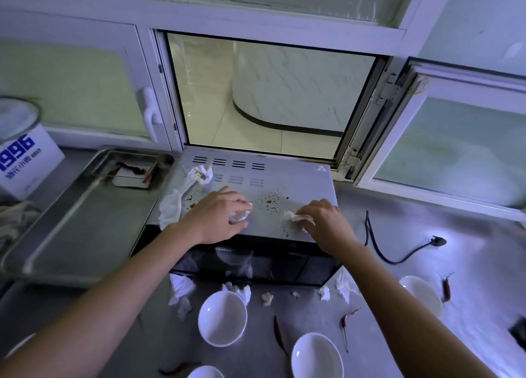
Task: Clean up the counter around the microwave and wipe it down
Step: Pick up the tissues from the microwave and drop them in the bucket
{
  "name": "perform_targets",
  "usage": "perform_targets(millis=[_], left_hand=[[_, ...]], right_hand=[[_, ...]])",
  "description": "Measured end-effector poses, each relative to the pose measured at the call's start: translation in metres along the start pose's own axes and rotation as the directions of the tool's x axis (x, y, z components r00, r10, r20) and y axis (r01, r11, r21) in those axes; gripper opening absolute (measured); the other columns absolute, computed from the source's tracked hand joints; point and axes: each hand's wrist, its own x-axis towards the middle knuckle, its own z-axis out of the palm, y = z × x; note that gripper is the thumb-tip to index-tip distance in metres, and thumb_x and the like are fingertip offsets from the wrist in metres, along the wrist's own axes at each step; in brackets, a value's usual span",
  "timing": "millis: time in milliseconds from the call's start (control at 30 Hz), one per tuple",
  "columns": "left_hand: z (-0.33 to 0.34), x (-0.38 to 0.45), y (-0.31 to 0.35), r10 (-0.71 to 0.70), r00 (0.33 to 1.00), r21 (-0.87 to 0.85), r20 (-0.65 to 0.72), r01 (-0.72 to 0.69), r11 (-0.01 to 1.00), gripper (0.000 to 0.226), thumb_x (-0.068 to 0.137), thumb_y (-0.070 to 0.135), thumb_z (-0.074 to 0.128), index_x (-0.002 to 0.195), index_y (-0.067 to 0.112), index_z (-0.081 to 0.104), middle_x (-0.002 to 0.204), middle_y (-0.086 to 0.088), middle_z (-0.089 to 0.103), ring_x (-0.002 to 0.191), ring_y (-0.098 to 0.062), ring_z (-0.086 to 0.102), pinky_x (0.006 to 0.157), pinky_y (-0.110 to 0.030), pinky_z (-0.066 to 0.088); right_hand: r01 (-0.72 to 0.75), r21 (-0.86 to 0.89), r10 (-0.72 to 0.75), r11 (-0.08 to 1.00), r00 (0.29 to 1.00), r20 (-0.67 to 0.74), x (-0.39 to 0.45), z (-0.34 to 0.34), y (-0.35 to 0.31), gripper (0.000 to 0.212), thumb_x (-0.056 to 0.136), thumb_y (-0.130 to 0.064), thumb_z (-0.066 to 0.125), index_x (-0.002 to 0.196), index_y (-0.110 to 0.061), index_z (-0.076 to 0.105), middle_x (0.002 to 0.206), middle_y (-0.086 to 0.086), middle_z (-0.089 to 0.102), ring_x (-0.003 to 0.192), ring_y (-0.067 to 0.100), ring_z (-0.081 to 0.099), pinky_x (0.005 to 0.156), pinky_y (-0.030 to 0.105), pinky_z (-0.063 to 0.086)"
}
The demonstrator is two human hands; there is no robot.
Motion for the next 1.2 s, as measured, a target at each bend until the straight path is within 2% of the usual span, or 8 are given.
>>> perform_targets(millis=[100,267,400,533,667,867,1033,1200], left_hand=[[0.000,0.000,-0.004,-0.006,1.000,0.009,0.022,0.006,1.000,0.038,0.090,0.031,0.070,0.127,0.024,0.067,0.121,0.010,0.064,0.115,-0.011,0.050,0.098,-0.032,0.045],[0.001,0.003,-0.007,0.037,0.998,-0.008,-0.051,-0.037,0.999,0.019,0.090,0.014,0.070,0.107,0.018,0.076,0.102,0.007,0.070,0.100,-0.014,0.059,0.084,-0.035,0.052],[0.000,0.007,-0.006,0.034,0.994,-0.095,-0.108,-0.044,0.994,0.015,0.089,0.008,0.070,0.102,0.014,0.077,0.095,0.004,0.072,0.092,-0.016,0.063,0.076,-0.031,0.051],[0.000,0.020,-0.001,0.070,0.988,-0.144,-0.139,-0.090,0.986,0.020,0.088,0.007,0.072,0.107,0.012,0.075,0.098,-0.001,0.074,0.086,-0.013,0.064,0.078,-0.025,0.048],[0.001,0.039,0.026,0.153,0.978,-0.153,-0.144,-0.175,0.973,0.019,0.085,0.007,0.076,0.103,0.012,0.076,0.094,-0.001,0.075,0.085,-0.017,0.067,0.079,-0.031,0.055],[0.024,0.063,0.117,0.298,0.949,-0.156,-0.106,-0.312,0.937,0.009,0.087,0.012,0.076,0.094,0.016,0.076,0.089,0.001,0.074,0.079,-0.019,0.067,0.071,-0.034,0.055],[0.060,0.062,0.223,0.410,0.910,-0.216,-0.052,-0.411,0.885,0.010,0.088,0.013,0.073,0.098,0.014,0.077,0.093,0.000,0.075,0.082,-0.017,0.067,0.074,-0.031,0.055],[0.117,0.042,0.343,0.504,0.862,-0.254,0.058,-0.475,0.842,0.015,0.085,0.021,0.068,0.097,0.017,0.076,0.094,-0.002,0.075,0.084,-0.025,0.069,0.074,-0.038,0.056]], right_hand=[[-0.009,0.009,0.009,1.000,1.000,-0.014,0.001,0.001,-0.002,0.016,0.091,-0.018,0.065,0.104,-0.020,0.073,0.096,0.002,0.067,0.095,0.028,0.055,0.077,0.042,0.047],[-0.036,0.060,0.040,0.998,0.997,-0.062,0.000,0.004,-0.008,0.010,0.092,-0.015,0.063,0.095,-0.016,0.072,0.090,0.002,0.065,0.087,0.028,0.055,0.073,0.046,0.049],[-0.049,0.091,0.058,0.995,0.994,-0.093,-0.002,0.005,-0.012,0.007,0.093,-0.017,0.064,0.092,-0.015,0.071,0.085,0.001,0.064,0.081,0.027,0.055,0.068,0.046,0.050],[-0.083,0.118,0.102,0.990,0.980,-0.170,-0.012,-0.005,-0.014,0.008,0.092,-0.015,0.066,0.097,-0.013,0.072,0.083,0.003,0.067,0.079,0.027,0.058,0.065,0.045,0.051],[-0.151,0.162,0.187,0.975,0.952,-0.244,-0.039,-0.023,-0.007,0.012,0.090,-0.013,0.066,0.101,-0.013,0.072,0.086,0.003,0.070,0.079,0.028,0.061,0.065,0.042,0.052],[-0.275,0.144,0.307,0.950,0.902,-0.303,-0.122,-0.055,0.023,0.006,0.091,-0.016,0.066,0.092,-0.014,0.071,0.081,0.003,0.066,0.075,0.026,0.058,0.064,0.039,0.050],[-0.413,0.148,0.438,0.899,0.819,-0.371,-0.235,-0.081,0.054,0.008,0.090,-0.012,0.067,0.094,-0.012,0.074,0.084,0.004,0.071,0.077,0.023,0.062,0.065,0.031,0.045],[-0.552,0.178,0.575,0.815,0.733,-0.362,-0.377,-0.093,0.086,0.007,0.089,-0.012,0.067,0.091,-0.010,0.073,0.079,0.007,0.069,0.074,0.028,0.061,0.063,0.037,0.047]])
